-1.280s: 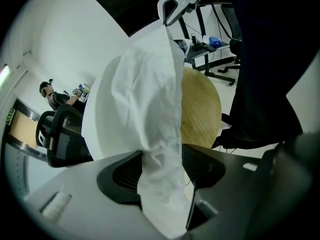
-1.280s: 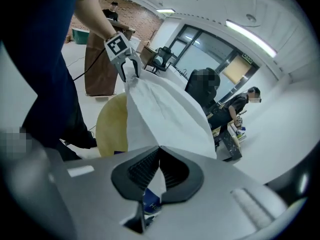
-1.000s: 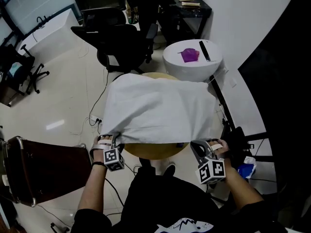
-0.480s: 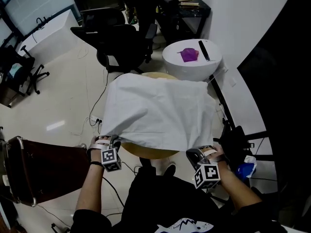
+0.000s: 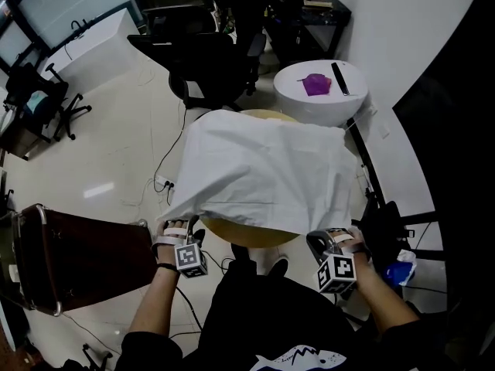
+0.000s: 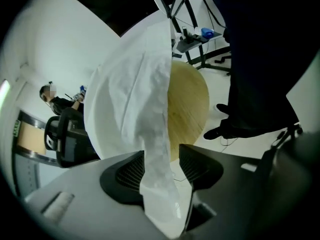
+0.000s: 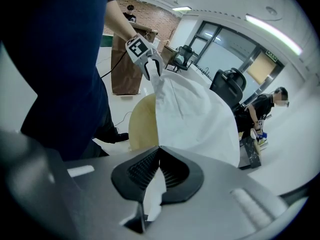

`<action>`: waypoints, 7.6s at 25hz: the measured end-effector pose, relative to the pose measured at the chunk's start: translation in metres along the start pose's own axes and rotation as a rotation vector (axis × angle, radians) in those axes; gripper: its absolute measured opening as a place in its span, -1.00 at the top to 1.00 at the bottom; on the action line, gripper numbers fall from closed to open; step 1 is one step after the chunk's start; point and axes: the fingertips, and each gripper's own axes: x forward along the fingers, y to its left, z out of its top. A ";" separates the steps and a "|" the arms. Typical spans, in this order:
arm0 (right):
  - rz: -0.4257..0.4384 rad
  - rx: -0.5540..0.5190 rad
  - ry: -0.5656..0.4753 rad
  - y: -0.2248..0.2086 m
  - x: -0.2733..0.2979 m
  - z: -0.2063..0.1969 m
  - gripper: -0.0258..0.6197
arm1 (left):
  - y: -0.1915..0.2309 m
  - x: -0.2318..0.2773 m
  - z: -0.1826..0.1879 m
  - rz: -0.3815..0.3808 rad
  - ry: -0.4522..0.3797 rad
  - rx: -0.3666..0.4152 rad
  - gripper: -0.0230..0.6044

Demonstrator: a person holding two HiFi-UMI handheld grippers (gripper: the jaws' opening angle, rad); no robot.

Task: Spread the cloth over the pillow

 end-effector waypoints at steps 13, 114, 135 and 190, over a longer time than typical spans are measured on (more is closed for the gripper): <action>0.006 -0.027 -0.016 0.001 -0.003 0.008 0.89 | 0.006 0.039 -0.004 0.262 0.111 -0.015 0.25; -0.194 0.744 -0.328 -0.250 -0.022 -0.171 0.50 | 0.232 0.094 0.437 -0.678 -0.416 0.103 0.28; -0.290 0.911 -0.410 -0.277 -0.028 -0.182 0.50 | 0.217 0.044 0.430 -0.513 -0.577 0.263 0.93; 0.168 0.359 -0.288 -0.072 0.026 0.096 0.72 | 0.154 0.015 0.343 -0.439 -0.595 0.811 0.56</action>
